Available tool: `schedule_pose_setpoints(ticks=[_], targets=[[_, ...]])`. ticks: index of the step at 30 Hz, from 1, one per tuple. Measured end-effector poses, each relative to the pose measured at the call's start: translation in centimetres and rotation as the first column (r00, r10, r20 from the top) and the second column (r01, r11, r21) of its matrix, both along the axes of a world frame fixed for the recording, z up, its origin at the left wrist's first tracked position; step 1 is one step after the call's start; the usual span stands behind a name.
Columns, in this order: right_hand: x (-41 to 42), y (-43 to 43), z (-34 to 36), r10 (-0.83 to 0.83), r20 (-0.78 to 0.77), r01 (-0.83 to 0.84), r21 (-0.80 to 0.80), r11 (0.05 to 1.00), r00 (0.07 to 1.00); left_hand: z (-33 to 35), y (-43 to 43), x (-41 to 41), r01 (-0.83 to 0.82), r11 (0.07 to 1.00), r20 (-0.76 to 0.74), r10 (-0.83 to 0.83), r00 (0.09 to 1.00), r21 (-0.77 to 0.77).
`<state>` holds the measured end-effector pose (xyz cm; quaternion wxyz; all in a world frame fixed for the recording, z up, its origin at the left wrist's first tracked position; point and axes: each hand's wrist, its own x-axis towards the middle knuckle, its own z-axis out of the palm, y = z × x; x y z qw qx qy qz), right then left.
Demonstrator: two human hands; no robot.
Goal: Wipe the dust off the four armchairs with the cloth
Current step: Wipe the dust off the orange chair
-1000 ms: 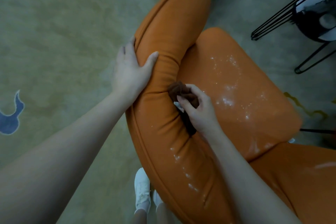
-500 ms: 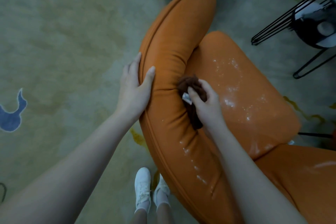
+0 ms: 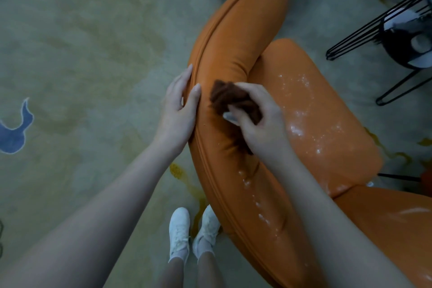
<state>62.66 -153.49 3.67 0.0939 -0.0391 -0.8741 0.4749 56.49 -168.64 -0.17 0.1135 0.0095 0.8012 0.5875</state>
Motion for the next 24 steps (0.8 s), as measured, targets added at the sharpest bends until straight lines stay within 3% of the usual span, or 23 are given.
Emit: schedule_pose_setpoints(ticks=[5,11,14,18,24], targets=[[0.4,-0.4,-0.8,0.2,0.027,-0.201,0.19,0.961,0.98,-0.4,-0.7,0.3,0.008,0.993,0.044,-0.013,0.999,0.115],[3.4,0.2,0.4,0.41,0.062,-0.414,0.091,0.906,0.91,0.2,-0.5,0.5,-0.008,0.993,0.09,-0.003,0.996,0.118],[2.9,1.4,1.1,0.355,0.055,-0.354,-0.024,0.935,0.933,0.1,-0.5,1.3,-0.028,0.992,0.104,0.015,0.994,0.122],[0.2,1.8,0.0,0.268,-0.035,-0.266,0.051,0.963,0.963,0.1,-0.4,2.7,-0.077,0.993,0.074,0.07,0.995,0.089],[4.4,2.4,-0.2,0.535,-0.021,-0.534,0.021,0.845,0.845,0.4,0.6,4.7,-0.196,0.974,0.071,0.189,0.979,0.112]])
